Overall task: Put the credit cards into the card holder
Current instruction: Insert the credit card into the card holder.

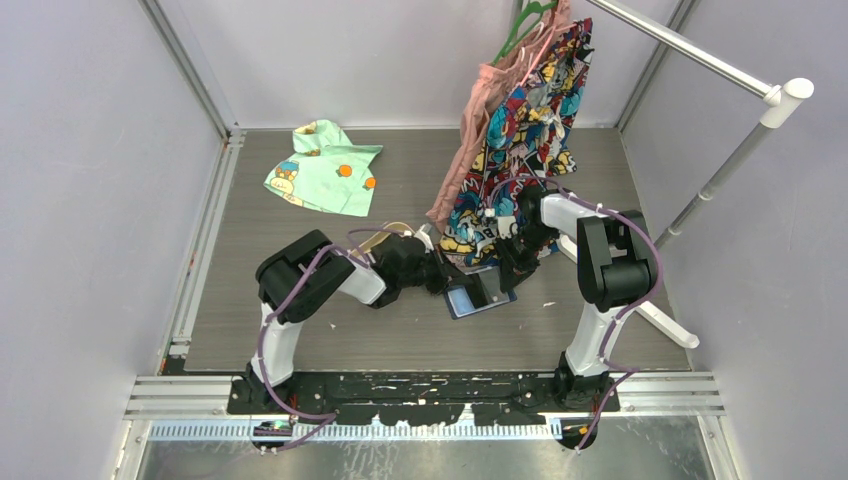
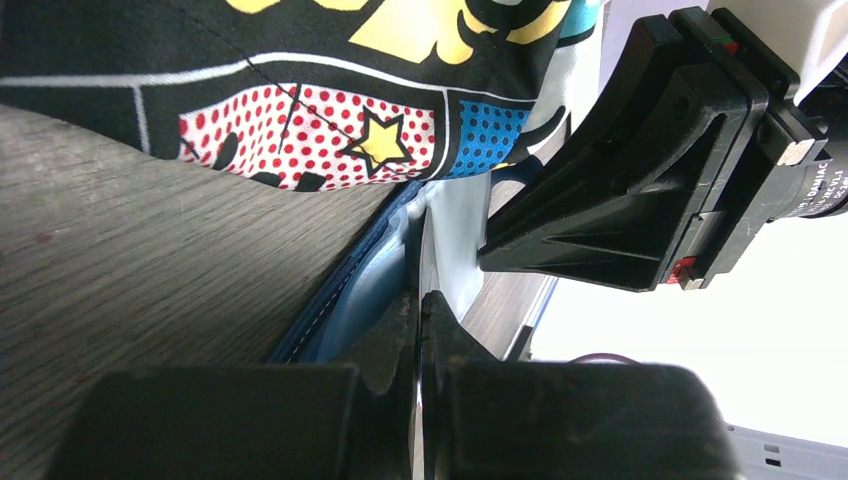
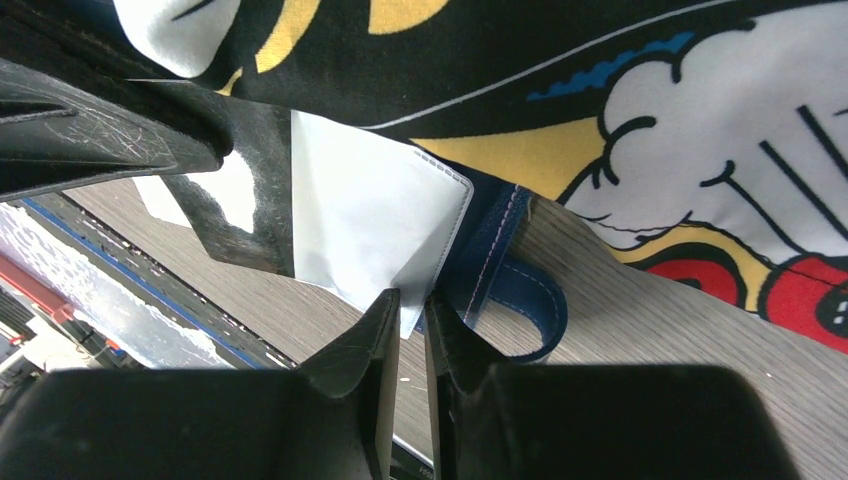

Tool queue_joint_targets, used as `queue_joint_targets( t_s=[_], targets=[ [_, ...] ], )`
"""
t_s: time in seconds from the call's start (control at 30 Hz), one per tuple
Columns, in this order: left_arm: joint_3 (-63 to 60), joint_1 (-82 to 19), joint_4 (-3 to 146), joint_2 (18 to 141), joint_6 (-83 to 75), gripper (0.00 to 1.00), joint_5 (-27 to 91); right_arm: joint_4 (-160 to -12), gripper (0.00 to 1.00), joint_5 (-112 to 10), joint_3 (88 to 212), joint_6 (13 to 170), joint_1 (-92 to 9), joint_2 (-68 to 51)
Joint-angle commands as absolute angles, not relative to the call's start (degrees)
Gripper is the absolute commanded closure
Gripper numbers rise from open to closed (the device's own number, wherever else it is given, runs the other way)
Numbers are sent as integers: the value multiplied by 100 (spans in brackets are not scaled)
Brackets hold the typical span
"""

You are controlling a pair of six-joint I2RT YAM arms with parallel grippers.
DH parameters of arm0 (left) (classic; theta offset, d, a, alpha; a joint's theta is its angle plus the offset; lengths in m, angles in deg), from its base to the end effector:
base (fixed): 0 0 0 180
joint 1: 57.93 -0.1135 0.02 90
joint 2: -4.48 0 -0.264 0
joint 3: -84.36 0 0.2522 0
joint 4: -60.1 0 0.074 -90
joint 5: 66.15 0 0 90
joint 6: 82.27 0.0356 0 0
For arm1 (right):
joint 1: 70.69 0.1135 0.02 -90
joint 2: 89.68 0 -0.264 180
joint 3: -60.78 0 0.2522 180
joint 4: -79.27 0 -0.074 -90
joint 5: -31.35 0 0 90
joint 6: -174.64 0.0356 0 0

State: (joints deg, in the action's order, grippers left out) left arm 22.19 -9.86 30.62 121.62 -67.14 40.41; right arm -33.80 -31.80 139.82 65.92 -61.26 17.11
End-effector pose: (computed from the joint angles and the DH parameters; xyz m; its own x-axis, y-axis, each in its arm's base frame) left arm 0.2482 -0.2916 0.0954 -0.9294 -0.3500 -0.1172 -0.0466 0.4263 -0.9034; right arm 0.3040 0.0668 0.1434 -0.8959 -0.4391 -0.0672 -0.4196 0.7869 0.4525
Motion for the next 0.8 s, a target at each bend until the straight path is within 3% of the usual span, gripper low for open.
queue_joint_targets(
  t_s=[0.0,0.77],
  targets=[
    [2265,-985,3265,12354,-6694,100,4143,-3577,79,-3305,14081,6624,-6059,1799],
    [2341,-981,3167,12501,-6903,100,4258,-3673,79,-3421,14089,6694,-6008,1861]
  ],
)
